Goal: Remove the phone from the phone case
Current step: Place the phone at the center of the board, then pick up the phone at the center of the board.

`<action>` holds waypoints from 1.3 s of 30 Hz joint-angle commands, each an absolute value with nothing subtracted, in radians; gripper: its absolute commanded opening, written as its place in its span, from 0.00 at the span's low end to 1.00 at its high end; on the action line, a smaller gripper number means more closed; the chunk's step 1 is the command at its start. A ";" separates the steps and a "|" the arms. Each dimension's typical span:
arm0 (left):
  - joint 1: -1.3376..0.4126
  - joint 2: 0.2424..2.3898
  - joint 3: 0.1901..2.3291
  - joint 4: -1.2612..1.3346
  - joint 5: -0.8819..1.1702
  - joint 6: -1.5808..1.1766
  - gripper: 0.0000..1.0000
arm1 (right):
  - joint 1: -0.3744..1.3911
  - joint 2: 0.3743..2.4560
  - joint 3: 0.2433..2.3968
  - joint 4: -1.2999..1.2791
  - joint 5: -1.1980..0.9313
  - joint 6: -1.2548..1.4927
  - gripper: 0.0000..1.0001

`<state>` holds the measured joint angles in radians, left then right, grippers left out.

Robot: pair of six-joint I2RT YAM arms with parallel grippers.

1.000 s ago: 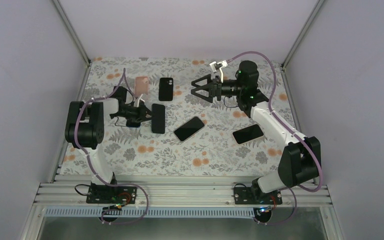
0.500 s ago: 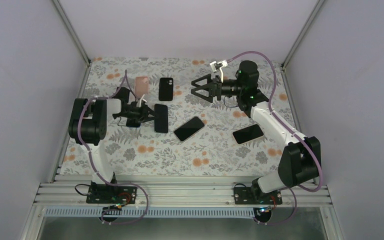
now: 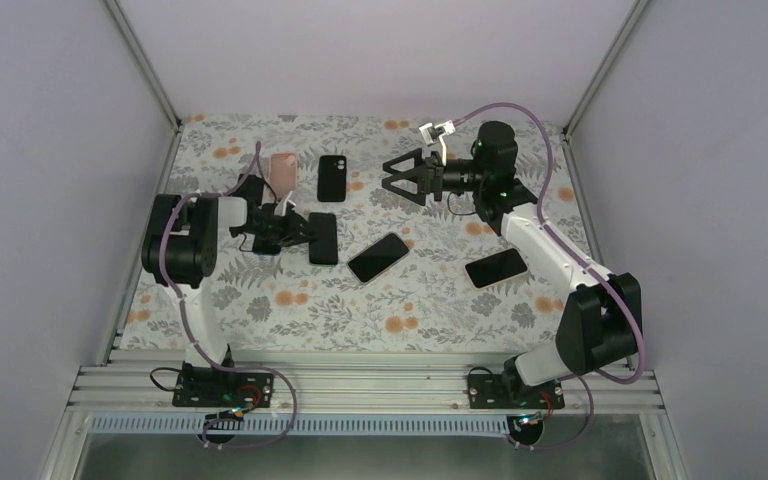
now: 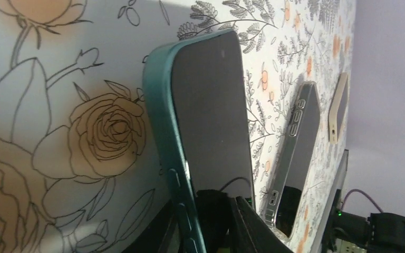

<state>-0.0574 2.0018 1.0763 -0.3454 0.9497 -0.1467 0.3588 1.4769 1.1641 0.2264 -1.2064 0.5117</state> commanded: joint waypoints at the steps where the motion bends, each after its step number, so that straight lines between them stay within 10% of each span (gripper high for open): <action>1: -0.060 2.031 1.103 -0.339 0.884 -0.121 0.22 | 0.357 1.474 1.151 0.243 -1.196 0.498 0.99; 8: -0.061 1.987 1.087 -0.347 0.867 -0.113 0.28 | 0.357 1.471 1.150 0.233 -1.188 0.490 0.99; 29: -0.215 1.644 1.106 -0.473 0.611 0.059 0.99 | 0.299 1.417 1.114 0.189 -1.081 0.444 0.99; 39: -0.473 1.644 1.178 -0.549 0.434 0.178 1.00 | 0.220 1.331 1.075 0.164 -1.058 0.419 0.99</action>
<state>-0.4034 1.6444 1.1301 -0.4976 0.5293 0.1009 0.2562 1.3693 1.0969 0.1646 -1.0821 0.4492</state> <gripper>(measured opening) 0.999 0.993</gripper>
